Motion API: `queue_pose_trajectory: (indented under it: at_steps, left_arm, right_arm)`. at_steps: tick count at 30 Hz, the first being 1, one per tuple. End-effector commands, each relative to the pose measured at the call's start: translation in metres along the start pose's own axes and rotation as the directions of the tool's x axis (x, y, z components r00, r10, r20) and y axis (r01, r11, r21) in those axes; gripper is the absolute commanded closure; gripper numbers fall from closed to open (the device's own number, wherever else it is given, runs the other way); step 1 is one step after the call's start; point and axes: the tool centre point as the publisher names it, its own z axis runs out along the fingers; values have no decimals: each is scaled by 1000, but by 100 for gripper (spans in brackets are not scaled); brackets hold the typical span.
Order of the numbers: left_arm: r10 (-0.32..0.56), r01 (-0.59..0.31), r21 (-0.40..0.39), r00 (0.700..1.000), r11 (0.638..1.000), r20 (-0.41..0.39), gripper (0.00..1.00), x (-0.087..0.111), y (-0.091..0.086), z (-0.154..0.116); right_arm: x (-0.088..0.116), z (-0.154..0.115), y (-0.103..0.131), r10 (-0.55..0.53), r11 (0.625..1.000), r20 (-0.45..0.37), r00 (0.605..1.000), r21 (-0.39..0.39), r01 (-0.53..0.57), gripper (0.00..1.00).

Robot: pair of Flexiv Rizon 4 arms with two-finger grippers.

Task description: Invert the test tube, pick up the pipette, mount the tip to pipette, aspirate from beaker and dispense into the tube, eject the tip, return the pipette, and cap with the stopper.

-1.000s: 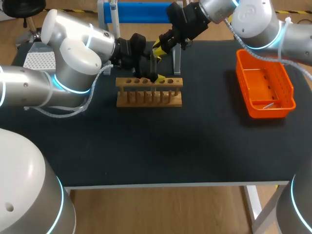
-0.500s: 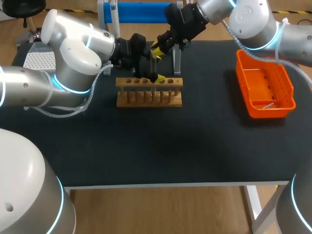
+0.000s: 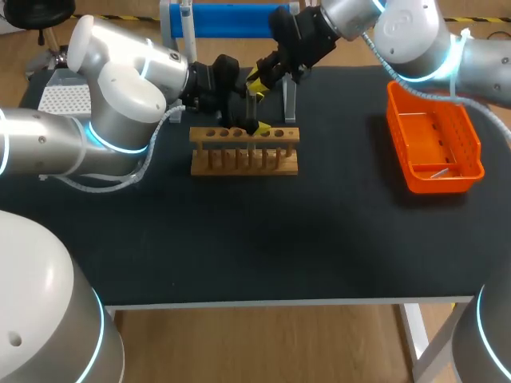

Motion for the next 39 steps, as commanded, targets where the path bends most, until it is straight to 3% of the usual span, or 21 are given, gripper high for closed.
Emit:
queue_pose_trajectory:
  at_steps: [1, 17, 39]
  left_arm:
    - [-1, 1, -2, 1000, 1000, -1, 0, 0, 0, -1]
    - [-1, 1, -2, 1000, 1000, -1, 0, 0, 0, -1]
    - [-1, 1, -2, 1000, 1000, -1, 0, 0, 0, -1]
  right_arm:
    - [-3, 0, 0, -4, 1000, 3, 1000, -4, 4, 100]
    - [-6, -1, 6, -14, 1000, 17, 1000, -18, 14, 100]
    - [2, 9, -10, 6, 1000, 4, 1000, 10, -6, 100]
